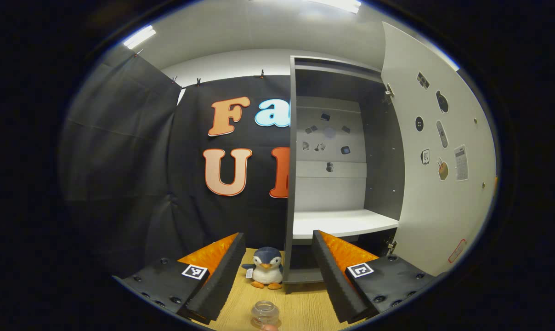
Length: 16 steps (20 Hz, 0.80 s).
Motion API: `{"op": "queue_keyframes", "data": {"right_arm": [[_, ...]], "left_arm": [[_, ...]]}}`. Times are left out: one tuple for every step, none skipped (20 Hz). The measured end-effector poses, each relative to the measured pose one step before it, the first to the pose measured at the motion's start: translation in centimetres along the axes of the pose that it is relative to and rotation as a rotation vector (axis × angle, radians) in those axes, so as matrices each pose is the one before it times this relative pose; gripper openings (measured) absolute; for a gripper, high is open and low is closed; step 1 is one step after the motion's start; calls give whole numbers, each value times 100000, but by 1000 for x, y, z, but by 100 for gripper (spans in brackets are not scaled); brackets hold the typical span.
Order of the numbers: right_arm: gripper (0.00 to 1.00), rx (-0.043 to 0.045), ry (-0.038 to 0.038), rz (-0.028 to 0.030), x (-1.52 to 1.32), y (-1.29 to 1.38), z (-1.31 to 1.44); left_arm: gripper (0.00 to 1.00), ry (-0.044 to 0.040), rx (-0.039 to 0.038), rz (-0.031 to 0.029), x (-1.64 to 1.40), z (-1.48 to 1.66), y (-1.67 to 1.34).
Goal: Open the cabinet door with the right hand, grasp the bottle in the cabinet with the left hand and place it on the coaster, then close the cabinet door with the right hand.
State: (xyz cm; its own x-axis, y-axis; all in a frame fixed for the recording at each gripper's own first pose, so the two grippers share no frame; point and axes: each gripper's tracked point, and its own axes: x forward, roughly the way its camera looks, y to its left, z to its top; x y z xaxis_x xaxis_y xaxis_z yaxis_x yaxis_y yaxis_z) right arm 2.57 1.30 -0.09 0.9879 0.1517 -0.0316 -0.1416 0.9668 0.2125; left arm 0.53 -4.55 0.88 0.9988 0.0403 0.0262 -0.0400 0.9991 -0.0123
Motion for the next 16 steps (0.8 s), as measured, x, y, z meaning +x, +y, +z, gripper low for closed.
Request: {"op": "queue_keyframes", "data": {"right_arm": [[65,-91,-174,1703,583,789,63],[60,-210,203,1958,582,1021,-58],[58,92,131,1815,802,1077,-212],[53,531,184,1891,643,1069,-140],[50,458,351,1170,942,803,-176],[43,-168,159,1139,909,884,-82],[42,-272,339,1071,1212,663,81],[38,400,138,940,1039,687,155],[41,569,272,423,814,375,-34],[33,-225,144,119,841,412,-105],[33,-1386,62,261,922,484,-42],[36,-1361,101,-104,693,382,-31],[29,-993,348,-73,874,619,-120],[32,-136,67,-11,671,438,-19],[32,594,279,-463,462,175,-38],[32,609,27,-374,457,246,8]], "left_arm": [[95,294,136,699,178,-12,656],[95,-177,-63,627,266,31,500],[95,-241,-226,497,174,68,463],[95,-339,-235,427,142,67,457],[95,-56,-6,420,219,49,589],[95,17,197,469,259,-122,506],[95,-150,117,646,124,-24,631],[95,69,-67,417,196,-77,595],[95,223,-84,750,249,-150,650],[95,68,-131,737,166,-153,575],[95,168,-98,746,258,35,703],[95,287,-120,850,228,-101,666],[94,218,-327,516,196,-46,538],[94,138,-385,436,223,-96,609],[94,207,-240,293,282,27,462],[95,215,-15,239,235,-160,379]]}}
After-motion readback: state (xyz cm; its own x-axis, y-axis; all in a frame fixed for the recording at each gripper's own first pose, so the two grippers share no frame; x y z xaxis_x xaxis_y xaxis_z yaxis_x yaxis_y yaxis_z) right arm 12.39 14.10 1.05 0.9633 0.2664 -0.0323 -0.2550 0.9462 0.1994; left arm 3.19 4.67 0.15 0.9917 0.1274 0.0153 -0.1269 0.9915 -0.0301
